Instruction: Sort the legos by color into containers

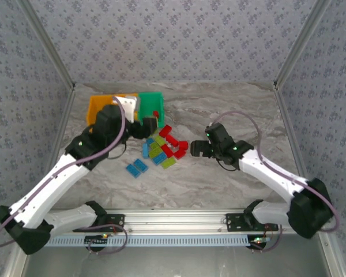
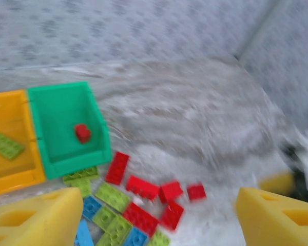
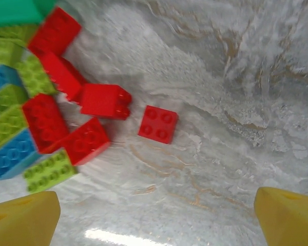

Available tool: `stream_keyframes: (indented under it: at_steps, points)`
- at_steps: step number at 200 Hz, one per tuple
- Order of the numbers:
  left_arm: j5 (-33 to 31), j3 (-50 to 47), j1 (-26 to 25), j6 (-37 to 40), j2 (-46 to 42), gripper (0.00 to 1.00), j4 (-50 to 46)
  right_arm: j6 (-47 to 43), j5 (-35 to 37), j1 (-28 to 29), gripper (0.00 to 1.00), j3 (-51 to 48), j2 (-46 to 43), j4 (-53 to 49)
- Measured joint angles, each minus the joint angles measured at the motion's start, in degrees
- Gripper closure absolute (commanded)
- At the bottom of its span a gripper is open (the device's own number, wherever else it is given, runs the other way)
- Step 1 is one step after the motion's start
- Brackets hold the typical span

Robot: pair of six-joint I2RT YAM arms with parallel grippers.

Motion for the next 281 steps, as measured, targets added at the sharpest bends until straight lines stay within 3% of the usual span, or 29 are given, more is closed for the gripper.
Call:
stream_keyframes:
  at_steps: [19, 49, 85, 109, 133, 152, 176, 204, 224, 252, 281]
  points:
    - [1.51, -1.29, -6.8, 8.41, -2.01, 0.01, -4.72, 0.33, -0.61, -1.49, 0.13, 2.19, 7.98, 0.98]
    - [4.37, -5.99, -14.1, 18.67, -4.85, 0.01, -9.46, 0.39, -1.6, -2.45, 0.18, 6.54, 18.43, 3.58]
    - [6.56, -14.67, -15.17, 25.92, -10.69, 0.01, -9.62, 0.28, -2.58, -2.45, 0.34, 9.49, 25.99, 5.75]
    - [4.94, -17.2, -15.17, 28.39, -13.38, 0.01, -8.85, 0.42, -2.38, -2.56, 0.39, 9.81, 28.28, 6.1]
    - [2.93, -17.55, -15.15, 29.94, -13.86, 0.01, -8.15, 1.05, -1.27, -2.86, 0.63, 9.84, 28.37, 5.99]
    - [2.05, -17.9, -15.17, 30.95, -13.92, 0.01, -8.11, 1.29, -0.92, -3.23, 0.74, 9.57, 27.43, 6.25]
    - [-0.55, -18.53, -15.17, 31.58, -14.32, 0.01, -8.13, 1.22, -0.83, -3.13, 0.74, 8.13, 22.12, 5.64]
    - [-12.61, -18.64, -15.15, 30.62, -16.13, 0.01, -7.91, 0.13, -2.23, -1.44, 0.72, 9.75, 13.18, 5.38]
    - [-19.04, -18.64, -15.15, 29.75, -18.16, 0.01, -7.96, -2.47, -3.32, 2.73, 0.7, 14.53, 11.82, 6.62]
    - [-21.99, -18.73, -14.99, 28.85, -20.85, 0.01, -7.87, -7.17, -3.45, 8.63, 0.72, 25.03, 18.16, 10.47]
    - [-24.39, -19.37, -12.5, 28.11, -22.12, 0.01, -7.87, -10.64, -1.77, 8.33, 0.72, 39.5, 33.53, 12.76]
